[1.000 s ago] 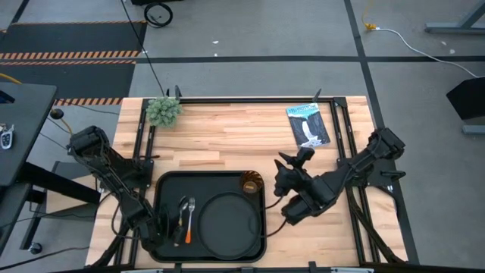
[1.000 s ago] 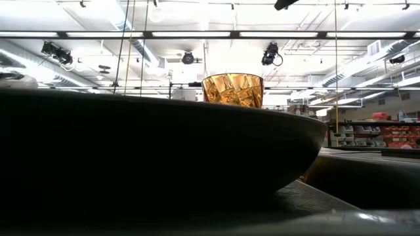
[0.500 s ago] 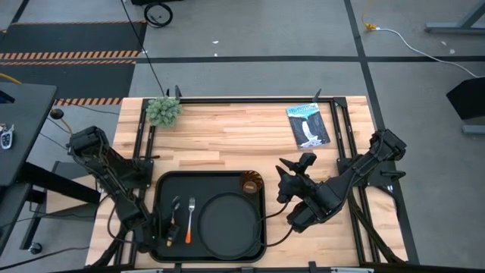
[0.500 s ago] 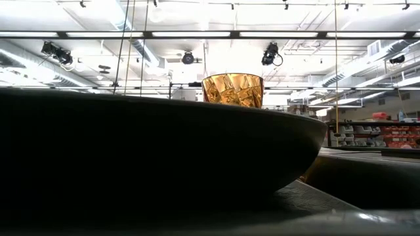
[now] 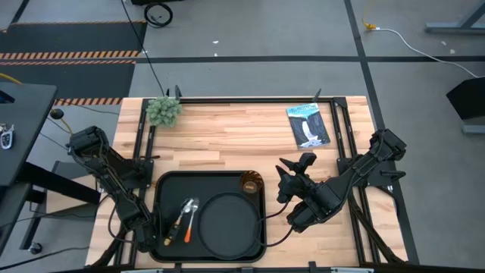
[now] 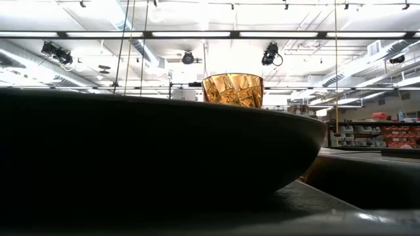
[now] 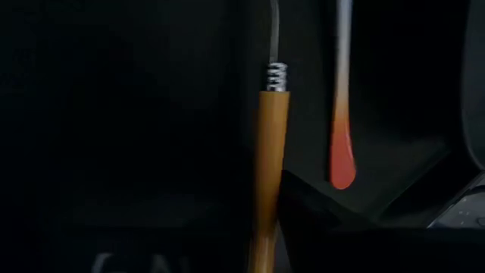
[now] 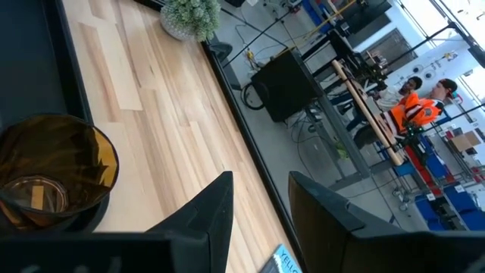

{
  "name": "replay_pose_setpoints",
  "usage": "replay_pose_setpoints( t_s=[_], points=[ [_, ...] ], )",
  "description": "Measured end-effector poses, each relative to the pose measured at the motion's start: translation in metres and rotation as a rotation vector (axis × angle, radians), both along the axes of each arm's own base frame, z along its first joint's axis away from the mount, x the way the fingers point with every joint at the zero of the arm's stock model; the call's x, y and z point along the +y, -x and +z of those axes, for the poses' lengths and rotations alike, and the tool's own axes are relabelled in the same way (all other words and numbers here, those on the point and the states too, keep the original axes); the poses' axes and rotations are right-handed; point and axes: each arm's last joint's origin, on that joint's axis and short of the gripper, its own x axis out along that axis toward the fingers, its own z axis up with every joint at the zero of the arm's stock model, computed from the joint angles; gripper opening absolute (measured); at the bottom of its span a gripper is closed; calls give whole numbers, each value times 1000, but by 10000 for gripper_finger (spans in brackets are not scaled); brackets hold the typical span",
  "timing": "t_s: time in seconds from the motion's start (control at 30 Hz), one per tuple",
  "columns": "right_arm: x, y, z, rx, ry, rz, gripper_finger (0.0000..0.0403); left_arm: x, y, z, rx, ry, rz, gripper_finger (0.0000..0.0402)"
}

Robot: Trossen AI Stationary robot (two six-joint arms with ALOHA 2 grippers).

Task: Pick and place plate/cup/fork/spoon on tray
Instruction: Put the brown spoon on the black tray, then adjust the brown spoon on the black tray

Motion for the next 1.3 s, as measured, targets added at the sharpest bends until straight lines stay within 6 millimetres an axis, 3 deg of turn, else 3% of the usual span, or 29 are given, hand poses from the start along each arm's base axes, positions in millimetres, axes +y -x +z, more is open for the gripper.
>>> replay_pose_setpoints(
  t_s=[0.6, 1.0, 1.17, 1.3],
  points=[
    [1, -1, 0, -11, -10, 1, 134, 1, -1, 0, -37, -14, 20, 79],
    [1, -1, 0, -17, -17, 1, 134, 2, 0, 1, -23, -42, -45, 152],
    [1, -1, 0, -17, -17, 1, 134, 10, 2, 8, 1, -93, -70, 145],
    [1, -1, 0, -16, -16, 1, 134, 13, -6, 25, 33, -199, -93, 142]
  ],
)
